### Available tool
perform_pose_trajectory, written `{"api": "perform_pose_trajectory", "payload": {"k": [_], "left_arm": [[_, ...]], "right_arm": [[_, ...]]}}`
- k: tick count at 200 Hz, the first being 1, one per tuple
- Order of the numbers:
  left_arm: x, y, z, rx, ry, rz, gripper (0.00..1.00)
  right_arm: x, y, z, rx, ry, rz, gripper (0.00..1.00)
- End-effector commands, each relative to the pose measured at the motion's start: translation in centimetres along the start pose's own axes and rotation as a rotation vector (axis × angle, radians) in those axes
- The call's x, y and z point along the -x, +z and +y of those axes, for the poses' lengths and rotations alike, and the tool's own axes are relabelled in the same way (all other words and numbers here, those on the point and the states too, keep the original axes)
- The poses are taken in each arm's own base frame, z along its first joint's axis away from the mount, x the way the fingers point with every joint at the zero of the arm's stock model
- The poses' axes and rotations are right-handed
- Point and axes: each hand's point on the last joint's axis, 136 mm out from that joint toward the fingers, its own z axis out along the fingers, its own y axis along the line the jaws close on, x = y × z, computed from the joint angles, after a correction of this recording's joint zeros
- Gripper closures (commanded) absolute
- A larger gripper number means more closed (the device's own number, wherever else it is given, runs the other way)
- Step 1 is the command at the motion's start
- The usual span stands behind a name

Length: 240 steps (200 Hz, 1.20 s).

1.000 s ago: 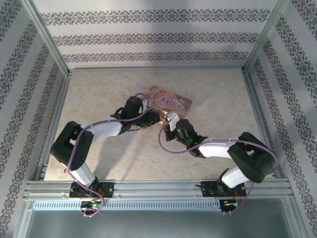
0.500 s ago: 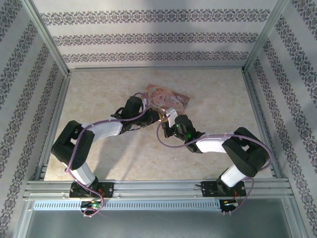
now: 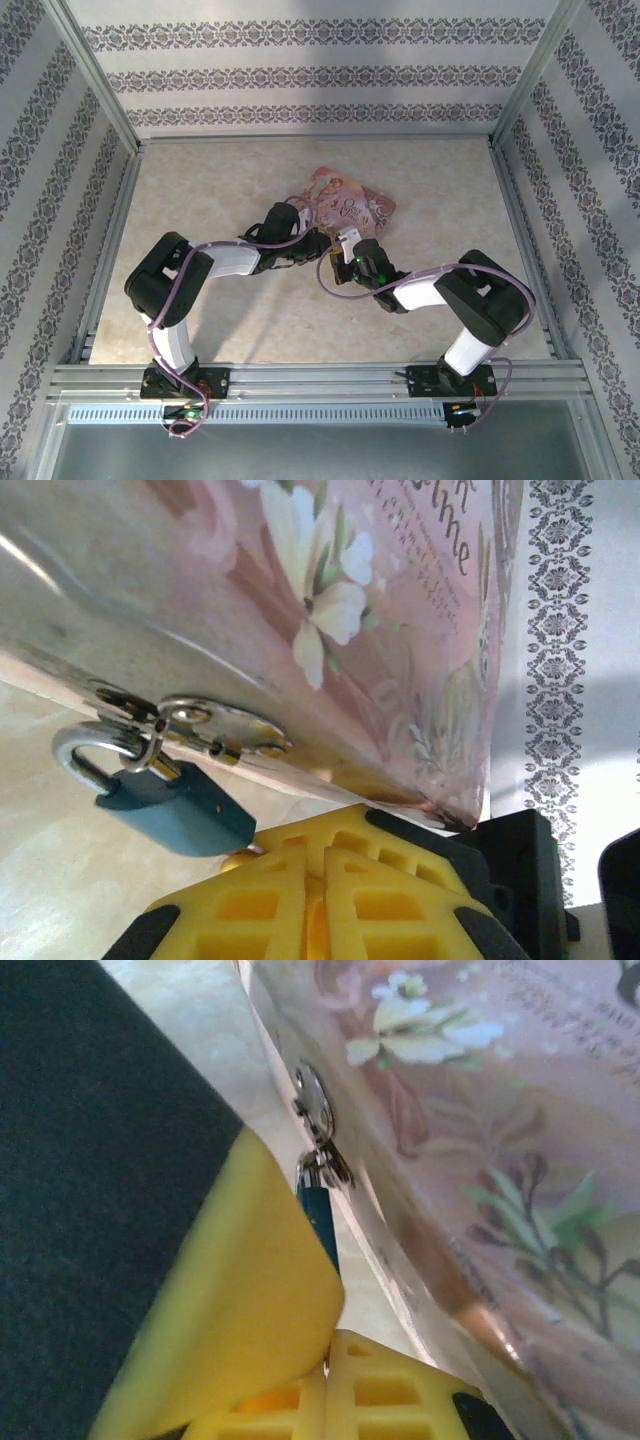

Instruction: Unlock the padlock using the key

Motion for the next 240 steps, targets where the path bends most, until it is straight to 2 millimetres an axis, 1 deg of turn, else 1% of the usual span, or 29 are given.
{"api": "perform_pose_trajectory", "payload": {"k": [1, 24, 41, 55, 72, 88, 98, 108, 123, 132, 142, 145, 154, 175, 202, 224, 240], "left_arm": [[-0.8, 0.9, -1.2, -0.080, 0.011, 0.027, 0.88], [-0.6, 0.5, -0.8, -0.064, 0.017, 0.006, 0.82], [-0.3, -0.7, -0.9, -0.039, 0.040, -0.018, 0.78], [0.3, -2.2, -0.9, -0.026, 0.052, -0.059, 0.74], [1.5, -4.6, -1.0, -0.022, 0.051, -0.119, 0.68], [2.4, -6.8, -0.7, -0.008, 0.049, -0.165, 0.62], [2.7, -8.0, -0.2, 0.005, 0.044, -0.192, 0.59], [3.0, -9.0, 0.3, 0.007, 0.032, -0.216, 0.56], [3.4, -10.0, 1.2, -0.008, -0.001, -0.247, 0.54], [3.6, -10.5, 1.4, -0.033, -0.024, -0.267, 0.54], [3.7, -10.6, 1.7, -0.056, -0.047, -0.279, 0.54], [3.7, -10.6, 1.7, -0.063, -0.051, -0.282, 0.54], [3.7, -10.5, 1.8, -0.075, -0.060, -0.282, 0.54], [3.5, -9.8, 2.1, -0.111, -0.086, -0.271, 0.54], [3.6, -9.1, 1.7, -0.188, -0.128, -0.261, 0.54], [3.3, -8.3, 2.1, -0.199, -0.144, -0.253, 0.54], [3.1, -7.8, 2.4, -0.199, -0.154, -0.256, 0.54]], "right_arm": [[0.2, 0.5, 0.9, 0.043, 0.040, -0.034, 1.00], [-0.7, 1.1, 0.7, 0.047, 0.065, -0.013, 1.00], [-1.0, 1.3, 0.9, 0.059, 0.080, 0.001, 1.00], [-1.2, 1.4, 1.0, 0.062, 0.090, 0.009, 1.00], [-1.4, 1.4, 0.8, 0.055, 0.098, 0.019, 1.00], [-1.2, 1.2, 0.8, 0.061, 0.118, 0.021, 1.00], [-1.1, 1.1, 0.8, 0.074, 0.140, 0.022, 1.00], [-0.8, 1.0, 1.0, 0.087, 0.167, 0.020, 1.00], [-0.5, 0.8, 1.4, 0.106, 0.210, 0.030, 1.00], [-0.4, 0.7, 1.5, 0.115, 0.241, 0.039, 1.00], [0.2, 0.5, 1.9, 0.142, 0.277, 0.036, 1.00], [-0.2, 0.5, 2.0, 0.144, 0.289, 0.056, 1.00], [-0.1, 0.3, 2.2, 0.157, 0.321, 0.060, 1.00], [0.2, 0.2, 2.5, 0.184, 0.396, 0.070, 1.00], [0.7, 0.2, 2.8, 0.214, 0.507, 0.085, 1.00], [1.0, 0.2, 2.9, 0.223, 0.587, 0.090, 1.00], [0.9, 0.2, 3.0, 0.231, 0.635, 0.102, 1.00]]}}
